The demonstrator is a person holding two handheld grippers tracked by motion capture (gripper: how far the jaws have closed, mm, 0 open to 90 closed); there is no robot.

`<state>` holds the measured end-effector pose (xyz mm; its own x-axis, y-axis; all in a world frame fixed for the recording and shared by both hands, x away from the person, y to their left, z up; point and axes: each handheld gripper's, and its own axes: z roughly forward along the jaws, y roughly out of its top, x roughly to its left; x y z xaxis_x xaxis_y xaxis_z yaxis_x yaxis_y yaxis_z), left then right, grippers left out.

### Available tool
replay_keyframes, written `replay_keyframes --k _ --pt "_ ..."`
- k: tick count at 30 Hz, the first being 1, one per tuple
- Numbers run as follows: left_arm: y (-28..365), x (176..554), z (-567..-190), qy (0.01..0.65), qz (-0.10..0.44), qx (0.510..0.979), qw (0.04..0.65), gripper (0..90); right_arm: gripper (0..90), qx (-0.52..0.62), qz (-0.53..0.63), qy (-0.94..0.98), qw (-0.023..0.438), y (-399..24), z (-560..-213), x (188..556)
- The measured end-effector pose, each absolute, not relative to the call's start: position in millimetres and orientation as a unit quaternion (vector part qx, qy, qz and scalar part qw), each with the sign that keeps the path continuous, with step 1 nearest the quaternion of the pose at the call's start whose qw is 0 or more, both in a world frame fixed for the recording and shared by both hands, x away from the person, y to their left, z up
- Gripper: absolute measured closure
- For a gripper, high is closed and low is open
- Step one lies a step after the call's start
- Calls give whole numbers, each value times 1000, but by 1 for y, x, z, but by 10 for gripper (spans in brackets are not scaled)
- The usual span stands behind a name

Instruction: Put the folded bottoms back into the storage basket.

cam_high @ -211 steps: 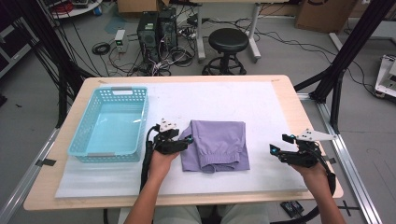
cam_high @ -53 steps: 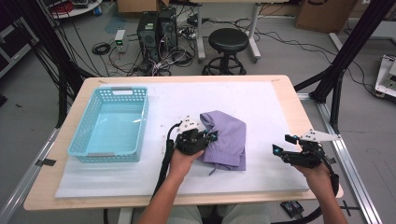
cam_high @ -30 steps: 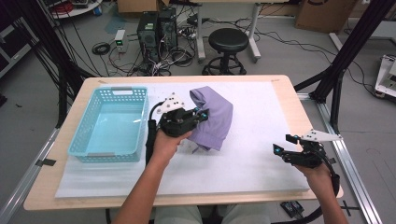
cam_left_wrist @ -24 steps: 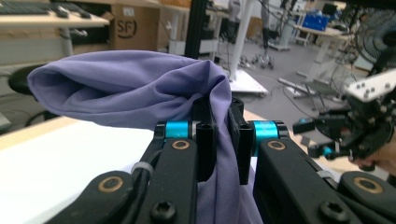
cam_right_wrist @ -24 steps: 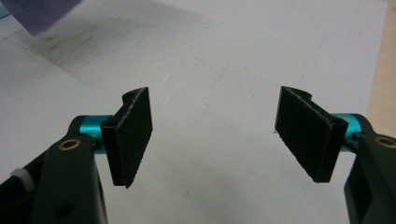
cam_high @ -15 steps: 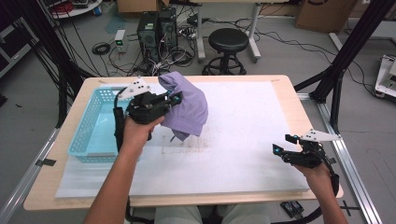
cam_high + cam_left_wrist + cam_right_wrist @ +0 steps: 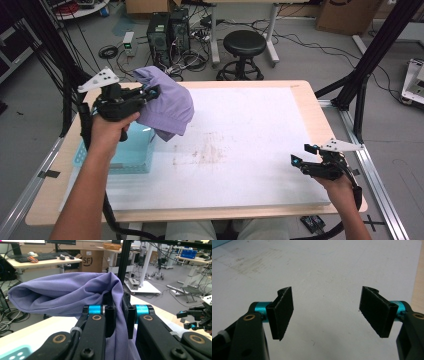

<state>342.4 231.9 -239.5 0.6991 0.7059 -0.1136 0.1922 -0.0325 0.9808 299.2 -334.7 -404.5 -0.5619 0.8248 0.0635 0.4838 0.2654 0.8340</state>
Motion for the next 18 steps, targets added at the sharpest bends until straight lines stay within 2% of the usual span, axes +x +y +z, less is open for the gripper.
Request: replay_keyframes --k 18 --pt "300 332 -233 349 215 670 619 839 277 420 431 774 198 -330 -403 299"
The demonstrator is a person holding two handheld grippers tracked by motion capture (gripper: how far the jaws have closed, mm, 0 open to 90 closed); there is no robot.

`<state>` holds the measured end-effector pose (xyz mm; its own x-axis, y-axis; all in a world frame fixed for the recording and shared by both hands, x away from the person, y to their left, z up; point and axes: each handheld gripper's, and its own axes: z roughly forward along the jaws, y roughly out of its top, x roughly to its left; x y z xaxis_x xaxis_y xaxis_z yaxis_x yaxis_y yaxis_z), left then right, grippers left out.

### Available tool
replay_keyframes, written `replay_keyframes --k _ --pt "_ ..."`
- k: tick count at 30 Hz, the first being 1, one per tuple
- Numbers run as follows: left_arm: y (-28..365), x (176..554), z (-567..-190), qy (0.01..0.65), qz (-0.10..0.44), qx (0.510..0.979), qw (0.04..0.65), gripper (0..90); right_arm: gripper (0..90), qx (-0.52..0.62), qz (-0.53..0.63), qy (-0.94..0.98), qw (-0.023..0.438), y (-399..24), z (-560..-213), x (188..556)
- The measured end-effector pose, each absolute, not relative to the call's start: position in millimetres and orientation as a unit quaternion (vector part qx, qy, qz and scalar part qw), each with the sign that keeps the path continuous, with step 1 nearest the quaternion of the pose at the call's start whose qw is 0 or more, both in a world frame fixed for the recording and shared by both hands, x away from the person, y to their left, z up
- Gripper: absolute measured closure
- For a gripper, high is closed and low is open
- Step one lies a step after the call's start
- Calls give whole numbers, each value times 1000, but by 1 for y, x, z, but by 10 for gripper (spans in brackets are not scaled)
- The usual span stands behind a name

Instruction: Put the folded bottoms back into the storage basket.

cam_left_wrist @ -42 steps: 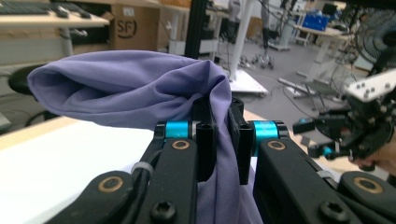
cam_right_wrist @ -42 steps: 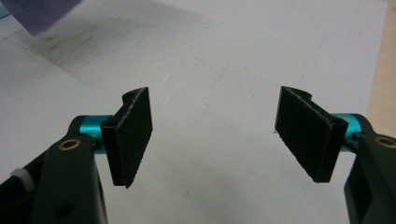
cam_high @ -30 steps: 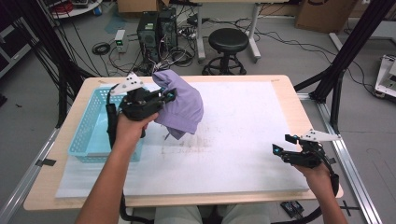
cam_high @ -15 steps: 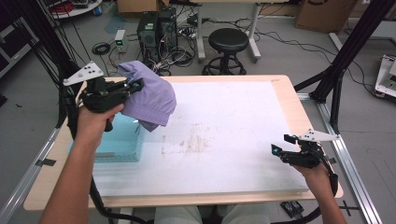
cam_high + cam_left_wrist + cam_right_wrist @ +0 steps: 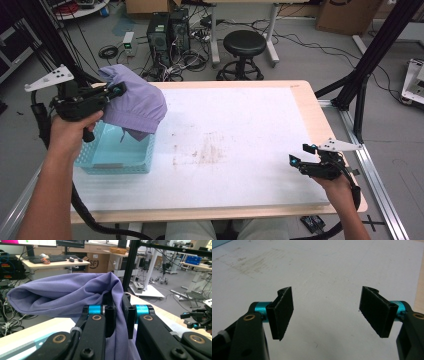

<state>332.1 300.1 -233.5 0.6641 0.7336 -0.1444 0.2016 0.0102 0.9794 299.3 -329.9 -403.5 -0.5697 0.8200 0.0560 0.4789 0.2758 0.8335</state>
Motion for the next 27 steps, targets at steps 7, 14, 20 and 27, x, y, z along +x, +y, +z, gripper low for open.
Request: replay_keyframes --k 7,14,20,27 --pt "314 338 -245 357 207 668 620 839 277 418 429 776 196 -326 -404 299" --pt "339 363 -274 434 192 661 581 781 277 411 424 783 196 -320 -405 298" --pt "378 363 -315 583 261 593 491 360 277 407 420 787 196 -314 -405 298" --pt "374 341 -310 538 291 584 534 360 277 404 418 790 195 -309 -406 297"
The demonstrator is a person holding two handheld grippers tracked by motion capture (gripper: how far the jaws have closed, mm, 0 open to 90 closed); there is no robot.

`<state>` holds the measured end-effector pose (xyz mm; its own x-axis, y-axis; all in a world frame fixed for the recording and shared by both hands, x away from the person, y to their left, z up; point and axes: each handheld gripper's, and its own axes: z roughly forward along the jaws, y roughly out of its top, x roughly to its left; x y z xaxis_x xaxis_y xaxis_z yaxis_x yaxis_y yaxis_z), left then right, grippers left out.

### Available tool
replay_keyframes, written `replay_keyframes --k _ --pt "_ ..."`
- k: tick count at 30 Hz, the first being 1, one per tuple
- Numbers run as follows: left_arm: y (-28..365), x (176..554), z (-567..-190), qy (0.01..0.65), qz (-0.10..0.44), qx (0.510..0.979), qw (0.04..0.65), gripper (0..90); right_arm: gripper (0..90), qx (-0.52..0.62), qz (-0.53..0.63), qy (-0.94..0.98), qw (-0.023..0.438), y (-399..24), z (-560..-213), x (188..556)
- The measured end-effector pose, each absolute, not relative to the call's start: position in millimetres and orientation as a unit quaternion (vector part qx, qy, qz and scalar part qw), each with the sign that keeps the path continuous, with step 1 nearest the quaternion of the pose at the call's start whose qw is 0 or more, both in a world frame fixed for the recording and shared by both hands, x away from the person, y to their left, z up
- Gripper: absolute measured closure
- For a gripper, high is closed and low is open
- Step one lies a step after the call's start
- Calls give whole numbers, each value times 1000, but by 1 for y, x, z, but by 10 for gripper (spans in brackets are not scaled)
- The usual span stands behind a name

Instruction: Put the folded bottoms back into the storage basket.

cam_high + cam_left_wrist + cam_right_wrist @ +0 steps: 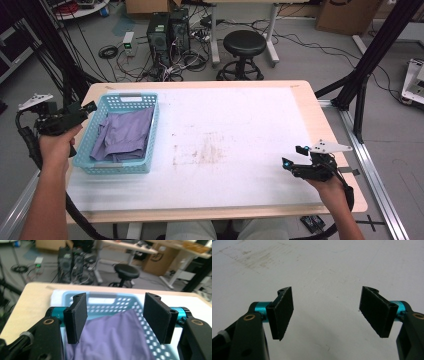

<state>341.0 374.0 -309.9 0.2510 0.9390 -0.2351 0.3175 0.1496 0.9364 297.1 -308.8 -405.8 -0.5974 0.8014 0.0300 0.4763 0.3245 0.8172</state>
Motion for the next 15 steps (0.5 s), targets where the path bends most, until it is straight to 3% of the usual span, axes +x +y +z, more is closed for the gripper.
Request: replay_keyframes --k 8,15 --pt "340 329 -309 493 288 587 575 254 277 397 417 794 195 -306 -405 299" --pt "299 322 -333 455 281 603 592 223 276 398 419 793 191 -306 -405 302"
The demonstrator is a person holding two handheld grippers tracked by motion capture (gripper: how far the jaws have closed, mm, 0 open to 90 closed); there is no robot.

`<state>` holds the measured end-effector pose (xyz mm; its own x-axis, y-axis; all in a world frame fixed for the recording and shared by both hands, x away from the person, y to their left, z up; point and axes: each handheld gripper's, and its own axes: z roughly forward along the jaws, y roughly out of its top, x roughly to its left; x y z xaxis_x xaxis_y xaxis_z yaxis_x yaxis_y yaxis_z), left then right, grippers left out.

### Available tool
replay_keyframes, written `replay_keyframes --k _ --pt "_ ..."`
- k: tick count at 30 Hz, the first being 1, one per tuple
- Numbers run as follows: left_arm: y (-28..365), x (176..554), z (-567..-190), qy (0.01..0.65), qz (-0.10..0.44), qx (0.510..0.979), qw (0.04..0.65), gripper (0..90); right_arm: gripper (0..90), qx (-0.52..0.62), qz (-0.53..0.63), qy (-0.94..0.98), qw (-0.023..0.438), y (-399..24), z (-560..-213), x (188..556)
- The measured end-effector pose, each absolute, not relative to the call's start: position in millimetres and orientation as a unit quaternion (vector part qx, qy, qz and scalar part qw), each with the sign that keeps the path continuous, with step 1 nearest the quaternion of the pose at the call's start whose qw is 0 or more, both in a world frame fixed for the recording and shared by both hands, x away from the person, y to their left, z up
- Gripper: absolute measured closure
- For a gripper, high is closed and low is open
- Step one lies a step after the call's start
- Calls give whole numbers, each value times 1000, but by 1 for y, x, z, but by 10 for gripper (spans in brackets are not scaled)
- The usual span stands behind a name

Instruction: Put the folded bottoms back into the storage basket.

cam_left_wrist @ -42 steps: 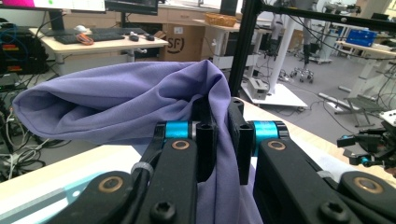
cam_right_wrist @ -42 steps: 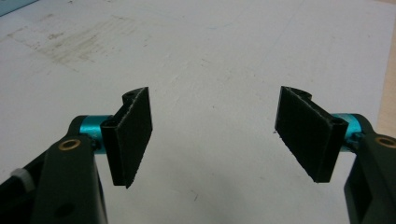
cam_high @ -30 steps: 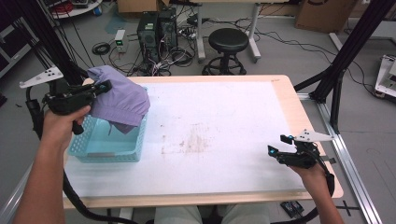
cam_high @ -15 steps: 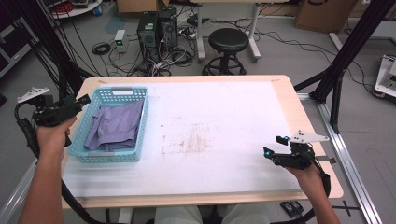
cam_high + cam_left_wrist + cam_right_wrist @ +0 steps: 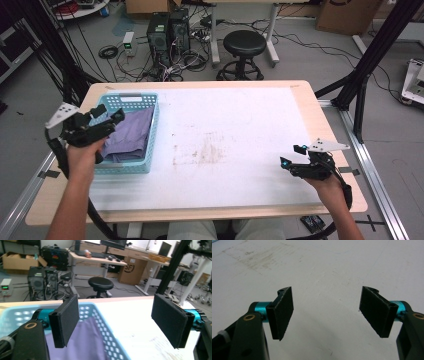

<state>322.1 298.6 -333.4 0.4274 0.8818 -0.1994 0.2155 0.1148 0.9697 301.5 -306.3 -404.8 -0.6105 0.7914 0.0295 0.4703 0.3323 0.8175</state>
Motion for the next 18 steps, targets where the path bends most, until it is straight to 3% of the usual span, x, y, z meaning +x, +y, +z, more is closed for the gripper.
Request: replay_keyframes --k 18 --pt "209 316 -367 395 251 650 598 226 272 402 421 791 189 -308 -407 305"
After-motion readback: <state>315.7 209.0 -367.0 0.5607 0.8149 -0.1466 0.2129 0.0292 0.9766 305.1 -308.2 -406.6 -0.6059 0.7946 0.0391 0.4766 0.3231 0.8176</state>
